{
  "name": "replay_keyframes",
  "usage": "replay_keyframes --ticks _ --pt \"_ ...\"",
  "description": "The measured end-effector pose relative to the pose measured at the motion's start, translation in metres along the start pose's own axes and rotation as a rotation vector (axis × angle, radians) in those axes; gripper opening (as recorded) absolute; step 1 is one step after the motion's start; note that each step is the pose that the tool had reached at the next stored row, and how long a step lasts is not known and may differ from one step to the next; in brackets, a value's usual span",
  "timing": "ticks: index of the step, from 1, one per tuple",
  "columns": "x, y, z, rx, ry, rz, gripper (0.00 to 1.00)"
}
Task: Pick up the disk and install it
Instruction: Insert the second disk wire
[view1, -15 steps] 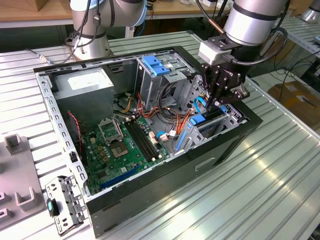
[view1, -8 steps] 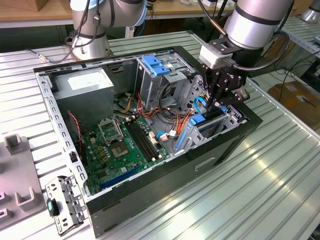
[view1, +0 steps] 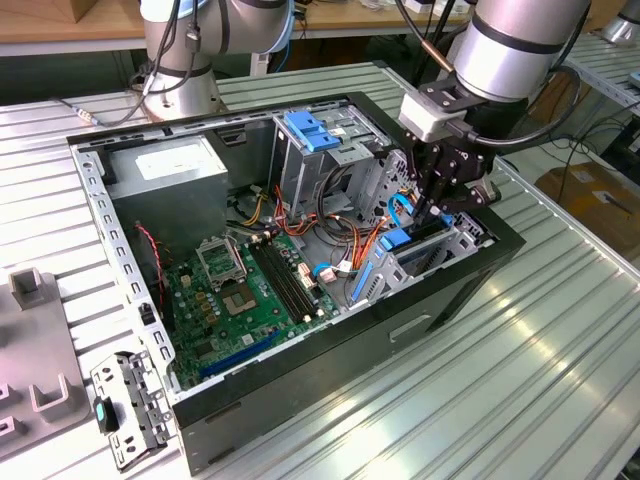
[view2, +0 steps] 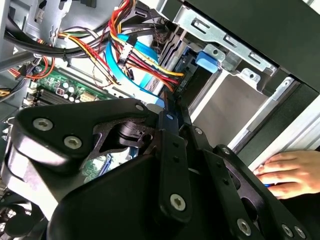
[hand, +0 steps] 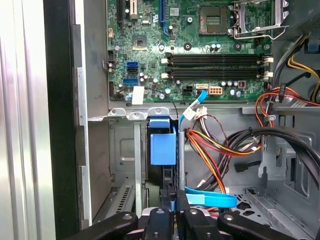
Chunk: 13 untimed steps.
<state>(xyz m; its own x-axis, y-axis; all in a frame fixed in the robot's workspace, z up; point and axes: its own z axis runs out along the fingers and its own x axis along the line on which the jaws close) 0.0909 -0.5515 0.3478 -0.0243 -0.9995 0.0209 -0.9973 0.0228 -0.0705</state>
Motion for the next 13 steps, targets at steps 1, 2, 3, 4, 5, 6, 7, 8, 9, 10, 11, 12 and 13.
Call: replay_keyframes --ticks 1,2,3,4,5,6,7,8,9,10,11,12,13 --pt "0.0000 0.0000 0.0001 0.0015 -0.0008 0.000 0.16" --pt "0.0000 0.0000 0.0003 0.0039 -0.0020 0.000 0.16" --pt "0.0000 0.0000 0.0006 0.0049 -0.0027 0.000 0.16" --pt "0.0000 0.0001 0.0008 0.0058 -0.0034 0.000 0.16" --pt "0.0000 0.0001 0.0011 0.0064 -0.0043 0.000 0.16" --pt "0.0000 0.0001 0.0015 0.0068 -0.0058 0.001 0.16" --pt "0.0000 0.0002 0.0022 0.0070 -0.0084 0.001 0.16" --pt "0.0000 0.0002 0.0024 0.0070 -0.0100 0.001 0.16" --pt "0.0001 0.0002 0.0026 0.0069 -0.0113 0.001 0.16" --pt "0.0001 0.0003 0.0032 0.0069 -0.0133 0.001 0.16" --pt "0.0003 0.0003 0.0036 0.0068 -0.0151 0.001 0.16" --pt "0.0005 0.0003 0.0039 0.0068 -0.0161 0.001 0.16" --pt "0.0007 0.0003 0.0043 0.0068 -0.0173 0.001 0.16"
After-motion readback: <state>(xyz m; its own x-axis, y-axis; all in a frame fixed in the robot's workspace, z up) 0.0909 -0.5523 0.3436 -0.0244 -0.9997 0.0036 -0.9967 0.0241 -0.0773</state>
